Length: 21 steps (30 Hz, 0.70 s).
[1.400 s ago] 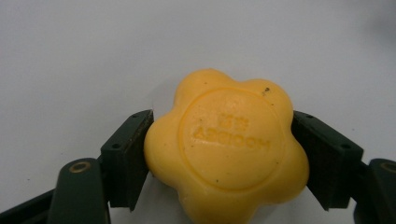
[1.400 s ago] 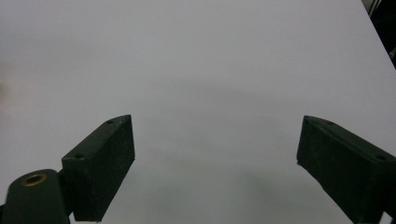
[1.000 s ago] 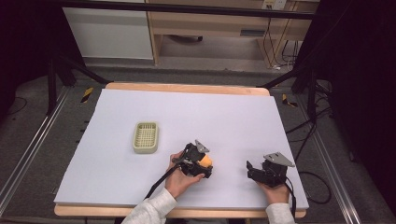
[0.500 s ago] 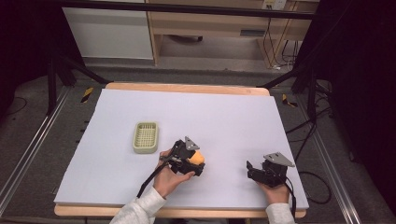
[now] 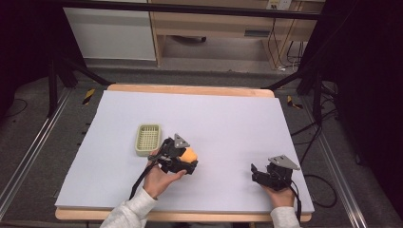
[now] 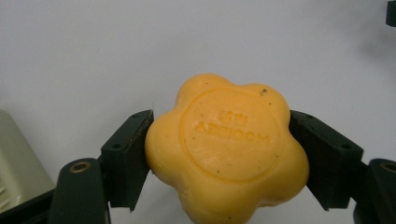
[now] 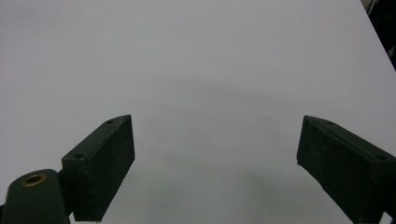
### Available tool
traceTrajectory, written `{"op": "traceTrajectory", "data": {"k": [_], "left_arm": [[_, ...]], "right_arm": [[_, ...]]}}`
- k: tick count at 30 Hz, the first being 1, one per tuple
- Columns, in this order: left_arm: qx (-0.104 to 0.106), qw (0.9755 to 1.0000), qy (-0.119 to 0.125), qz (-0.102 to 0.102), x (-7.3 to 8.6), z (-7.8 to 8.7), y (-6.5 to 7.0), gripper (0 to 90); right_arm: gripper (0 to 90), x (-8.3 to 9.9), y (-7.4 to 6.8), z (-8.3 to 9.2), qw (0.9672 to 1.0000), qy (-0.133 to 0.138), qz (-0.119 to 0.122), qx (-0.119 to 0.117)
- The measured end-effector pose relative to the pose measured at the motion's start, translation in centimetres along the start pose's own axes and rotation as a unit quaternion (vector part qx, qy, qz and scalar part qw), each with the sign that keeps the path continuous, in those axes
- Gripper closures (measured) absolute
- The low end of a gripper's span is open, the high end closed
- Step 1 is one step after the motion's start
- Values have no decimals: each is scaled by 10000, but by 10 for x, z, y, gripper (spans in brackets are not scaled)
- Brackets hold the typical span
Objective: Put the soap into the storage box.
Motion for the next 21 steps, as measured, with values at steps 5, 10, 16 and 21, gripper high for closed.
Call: {"op": "traceTrajectory", "data": {"k": [5,10,16,21], "left_arm": [[-86,10000,18,46,5,11,-9,256],[-126,9998,85,144,11,20,-19,257],[-208,9993,171,248,17,30,-30,256],[-247,9988,271,333,18,39,-37,257]], "right_arm": [[116,0,0,0,10000,-6,1,7],[117,0,0,0,10000,-6,10,18],[117,1,1,0,10000,-14,0,32],[117,0,1,0,10000,1,9,26]]}}
Point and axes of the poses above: each handheld gripper's, and its own axes: z roughly backward along the jaws, x roughly out of its underside, y roughly to its right, the point moved 5 cm from there along -z, roughly forward along the jaws, and after that the axes turned 15 degrees about x, right-handed, at the moved point
